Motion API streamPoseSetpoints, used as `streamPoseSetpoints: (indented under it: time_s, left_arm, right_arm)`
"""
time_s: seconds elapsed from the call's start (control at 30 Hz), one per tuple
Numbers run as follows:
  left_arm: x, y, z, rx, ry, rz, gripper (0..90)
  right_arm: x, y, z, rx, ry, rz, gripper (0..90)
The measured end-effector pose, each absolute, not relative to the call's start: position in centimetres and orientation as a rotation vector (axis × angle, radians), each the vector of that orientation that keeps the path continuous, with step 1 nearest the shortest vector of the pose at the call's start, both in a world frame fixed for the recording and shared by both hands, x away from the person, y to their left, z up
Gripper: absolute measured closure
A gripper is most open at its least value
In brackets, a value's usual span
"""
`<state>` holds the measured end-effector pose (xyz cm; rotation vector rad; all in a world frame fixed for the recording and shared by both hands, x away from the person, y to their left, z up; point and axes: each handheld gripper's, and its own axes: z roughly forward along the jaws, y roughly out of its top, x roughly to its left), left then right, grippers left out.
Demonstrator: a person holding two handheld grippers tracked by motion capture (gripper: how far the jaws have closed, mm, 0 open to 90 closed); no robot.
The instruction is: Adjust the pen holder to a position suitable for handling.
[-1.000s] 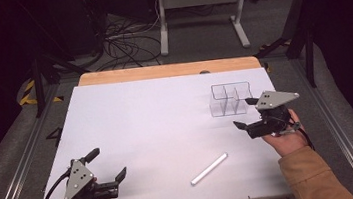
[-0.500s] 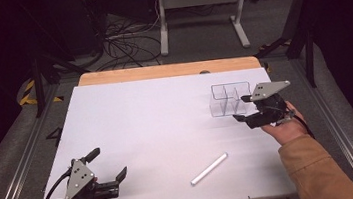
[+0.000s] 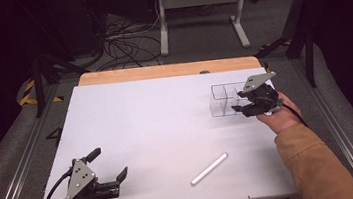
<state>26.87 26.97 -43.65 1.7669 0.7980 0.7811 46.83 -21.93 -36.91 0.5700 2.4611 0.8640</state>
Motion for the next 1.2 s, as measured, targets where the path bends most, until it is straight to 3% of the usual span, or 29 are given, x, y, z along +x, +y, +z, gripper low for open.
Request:
streamPoseSetpoints:
  time_s: [0.37, 1.2]
  left_arm:
    - [26.9, 26.9, -43.7, 1.77, 0.797, 0.777, 3.3]
    - [27.0, 26.9, -43.8, 1.782, 0.795, 0.776, 3.4]
  right_arm:
    - [48.8, -21.3, -37.4, 0.538, 2.486, 0.789, 54.9]
    - [50.9, -19.8, -39.8, 0.511, 2.564, 0.674, 59.6]
